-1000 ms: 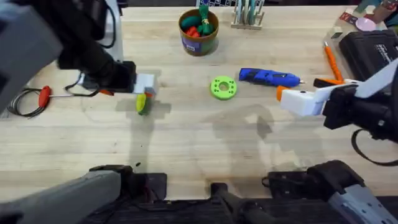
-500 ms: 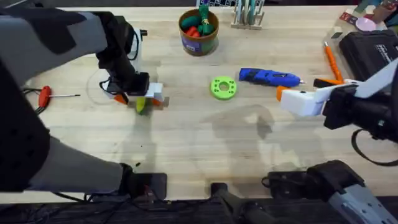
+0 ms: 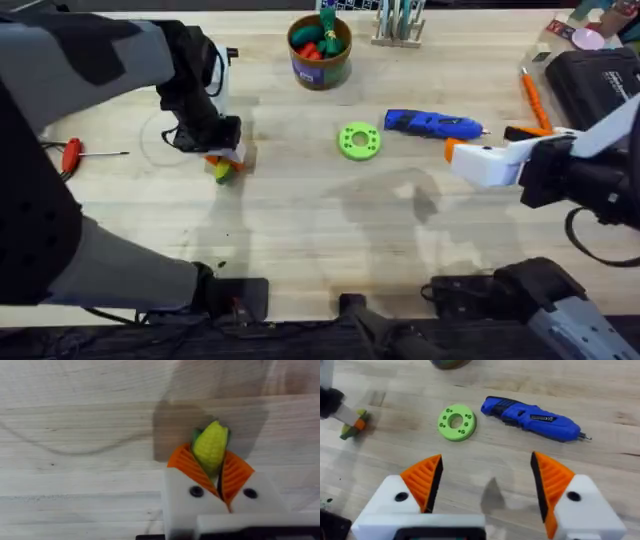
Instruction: Pick up the gripper from the table and insert it into the empty holder that is missing its gripper. Then pick up a screw, insert it into the mounting hole, and use the screwdriver to tighten it. Finally, clean up the table by picking up the vegetable and placing it into the bucket.
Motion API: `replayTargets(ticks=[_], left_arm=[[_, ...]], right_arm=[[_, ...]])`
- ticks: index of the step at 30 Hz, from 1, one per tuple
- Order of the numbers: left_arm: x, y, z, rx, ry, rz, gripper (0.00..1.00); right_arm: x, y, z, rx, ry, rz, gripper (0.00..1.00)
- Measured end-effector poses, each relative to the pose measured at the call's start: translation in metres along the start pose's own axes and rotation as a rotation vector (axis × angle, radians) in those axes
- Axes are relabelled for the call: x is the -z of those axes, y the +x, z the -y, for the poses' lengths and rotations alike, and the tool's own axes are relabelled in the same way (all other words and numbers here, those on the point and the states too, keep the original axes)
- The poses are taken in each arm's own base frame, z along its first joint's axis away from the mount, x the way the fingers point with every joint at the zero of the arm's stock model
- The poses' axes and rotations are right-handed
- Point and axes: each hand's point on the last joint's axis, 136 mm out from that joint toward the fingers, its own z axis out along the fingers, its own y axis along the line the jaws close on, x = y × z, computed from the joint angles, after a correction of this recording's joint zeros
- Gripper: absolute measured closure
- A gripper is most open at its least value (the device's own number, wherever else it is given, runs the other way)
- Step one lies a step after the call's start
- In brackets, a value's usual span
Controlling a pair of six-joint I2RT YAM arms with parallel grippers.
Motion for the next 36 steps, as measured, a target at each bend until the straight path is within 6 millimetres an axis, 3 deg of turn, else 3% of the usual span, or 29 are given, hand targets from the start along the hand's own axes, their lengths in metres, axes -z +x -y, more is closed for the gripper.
replayTargets(ticks=[2, 6, 14, 16, 19, 25, 28, 32, 36], left_arm=[[0.0, 0.0, 0.001, 0.0, 0.003, 0.003, 0.971], [0.025, -0.015, 0.009, -0.003, 0.051, 0.096, 0.971], [0.133, -0.079, 0.025, -0.043, 0.119, 0.464, 0.971], [0.158, -0.098, 0.037, -0.076, 0.151, 0.566, 0.971], [0.18, -0.118, 0.06, -0.135, 0.193, 0.679, 0.971], [0.206, -0.148, 0.107, -0.217, 0.267, 0.847, 0.971], [0.209, -0.165, 0.125, -0.226, 0.306, 0.901, 0.971], [0.197, -0.192, 0.148, -0.245, 0.354, 0.944, 0.971], [0.172, -0.215, 0.166, -0.261, 0.38, 0.949, 0.971]], right_arm=[[0.0, 0.0, 0.0, 0.0, 0.0, 0.0, 0.01], [0.0, 0.0, 0.0, 0.0, 0.0, 0.0, 0.01], [0.0, 0.0, 0.0, 0.0, 0.0, 0.0, 0.01], [0.0, 0.0, 0.0, 0.0, 0.0, 0.0, 0.009], [0.0, 0.0, 0.0, 0.0, 0.0, 0.0, 0.01], [0.0, 0.0, 0.0, 0.0, 0.0, 0.0, 0.01], [0.0, 0.0, 0.0, 0.0, 0.0, 0.0, 0.01], [0.0, 0.0, 0.0, 0.0, 0.0, 0.0, 0.01], [0.0, 0.0, 0.0, 0.0, 0.0, 0.0, 0.011]])
